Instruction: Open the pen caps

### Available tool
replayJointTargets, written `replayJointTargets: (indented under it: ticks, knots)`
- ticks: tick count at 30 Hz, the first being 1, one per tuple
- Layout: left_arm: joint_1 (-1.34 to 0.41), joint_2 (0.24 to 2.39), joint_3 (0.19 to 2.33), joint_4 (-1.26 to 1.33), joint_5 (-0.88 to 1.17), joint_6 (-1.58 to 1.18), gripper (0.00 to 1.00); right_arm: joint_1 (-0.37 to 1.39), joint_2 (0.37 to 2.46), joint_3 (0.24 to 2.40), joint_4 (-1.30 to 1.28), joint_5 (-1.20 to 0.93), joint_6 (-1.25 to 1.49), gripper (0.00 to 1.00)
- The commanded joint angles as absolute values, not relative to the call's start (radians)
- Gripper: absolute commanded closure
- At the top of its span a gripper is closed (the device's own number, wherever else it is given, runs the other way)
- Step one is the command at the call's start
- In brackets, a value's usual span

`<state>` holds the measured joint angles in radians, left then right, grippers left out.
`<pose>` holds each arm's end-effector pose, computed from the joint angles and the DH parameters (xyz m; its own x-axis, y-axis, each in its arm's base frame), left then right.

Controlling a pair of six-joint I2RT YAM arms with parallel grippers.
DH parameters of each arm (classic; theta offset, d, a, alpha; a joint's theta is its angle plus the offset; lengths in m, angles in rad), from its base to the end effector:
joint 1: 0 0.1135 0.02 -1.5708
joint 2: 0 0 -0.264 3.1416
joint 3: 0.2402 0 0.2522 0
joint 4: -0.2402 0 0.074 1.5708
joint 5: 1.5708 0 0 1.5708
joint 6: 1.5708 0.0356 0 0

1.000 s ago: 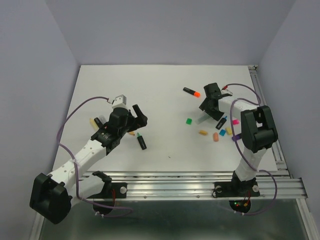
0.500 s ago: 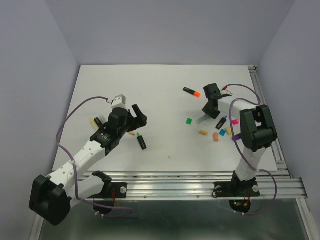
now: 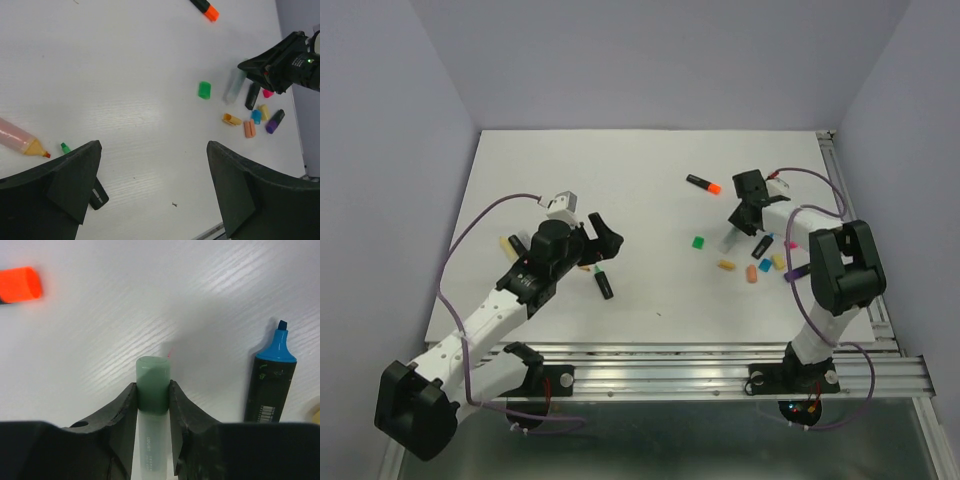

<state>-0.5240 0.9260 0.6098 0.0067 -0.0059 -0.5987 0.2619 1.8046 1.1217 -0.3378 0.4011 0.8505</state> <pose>0.1882 -0.1085 0.2720 -0.4971 -0.3636 -0.7878 0.2607 0.8034 -0.5353 0.3560 0.0810 0.1713 -0.5741 0.5625 -0.5950 0.5917 0.7873 0.1734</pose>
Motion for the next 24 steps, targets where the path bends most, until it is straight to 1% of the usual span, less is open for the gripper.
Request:
replayJointTargets:
  ticks: [1, 4, 8, 9, 12, 16, 23, 24]
  knots:
    - [-0.543, 0.902, 0.578, 0.158, 0.138, -0.595, 0.01, 0.265, 1.64, 1.078, -0.18, 0.365, 0.789, 0.98]
    - [-0.593, 0.923, 0.577, 0.208, 0.144, -0.612, 0.01, 0.273, 1.482, 1.011, -0.127, 0.256, 0.727, 0.98]
    - [-0.69, 0.991, 0.621, 0.261, 0.124, -0.614, 0.01, 0.327, 1.347, 0.924, -0.091, 0.072, 0.681, 0.97]
    - [-0.713, 1.006, 0.63, 0.274, 0.124, -0.615, 0.01, 0.375, 1.318, 0.907, -0.075, 0.03, 0.68, 0.98]
    - [-0.773, 1.072, 0.659, 0.35, 0.15, -0.621, 0.01, 0.498, 1.231, 0.824, -0.007, 0.005, 0.702, 0.98]
    - [-0.831, 1.156, 0.701, 0.4, 0.164, -0.62, 0.01, 0.568, 1.167, 0.762, 0.09, -0.032, 0.753, 0.99]
    - [-0.879, 1.256, 0.755, 0.408, 0.083, -0.618, 0.01, 0.617, 1.152, 0.749, 0.156, -0.137, 0.801, 0.99]
    - [-0.879, 1.261, 0.759, 0.41, 0.081, -0.617, 0.04, 0.629, 1.146, 0.746, 0.166, -0.14, 0.807, 0.99]
